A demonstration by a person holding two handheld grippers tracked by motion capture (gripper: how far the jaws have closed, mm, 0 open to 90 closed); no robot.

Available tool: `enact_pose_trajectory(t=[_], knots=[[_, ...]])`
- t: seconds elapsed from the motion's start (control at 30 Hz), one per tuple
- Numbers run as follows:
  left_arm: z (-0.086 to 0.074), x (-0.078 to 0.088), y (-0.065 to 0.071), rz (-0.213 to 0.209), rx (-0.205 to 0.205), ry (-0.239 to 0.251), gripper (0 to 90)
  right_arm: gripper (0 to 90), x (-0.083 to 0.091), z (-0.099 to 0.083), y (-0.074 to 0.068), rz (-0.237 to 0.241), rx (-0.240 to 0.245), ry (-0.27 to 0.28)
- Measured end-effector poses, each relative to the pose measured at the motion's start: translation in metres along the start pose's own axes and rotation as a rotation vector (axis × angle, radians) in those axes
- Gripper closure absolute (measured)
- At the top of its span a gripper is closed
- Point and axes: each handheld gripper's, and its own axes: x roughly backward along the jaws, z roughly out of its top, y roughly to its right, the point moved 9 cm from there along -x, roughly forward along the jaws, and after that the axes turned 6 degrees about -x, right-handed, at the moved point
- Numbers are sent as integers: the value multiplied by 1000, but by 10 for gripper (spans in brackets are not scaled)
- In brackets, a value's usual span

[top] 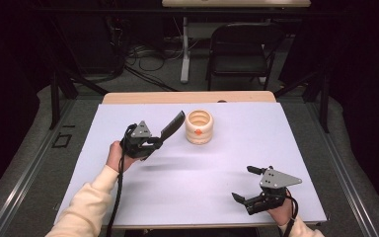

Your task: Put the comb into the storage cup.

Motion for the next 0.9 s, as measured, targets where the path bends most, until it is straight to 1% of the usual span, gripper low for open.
enact_pose_trajectory(t=[0.27,0.33,0.47,0.6,0.67,0.77,0.8,0.9], knots=[[1,-3,-5,28,34,18,725,0,0,0,0,0,0,-2],[2,-3,-7,35,36,22,725,0,0,0,0,2,2,-4],[3,-5,-11,49,61,36,724,0,-1,0,0,3,2,-4],[6,-6,-12,58,65,46,724,0,-1,0,0,3,2,-6],[8,-6,-13,66,61,50,724,0,-1,0,0,2,2,-6],[9,-7,-14,71,67,58,724,0,-1,-1,0,4,1,-7],[10,-7,-14,73,62,58,724,0,-1,0,0,4,2,-7],[12,-8,-14,76,73,70,724,0,-1,-1,0,4,3,-7]])
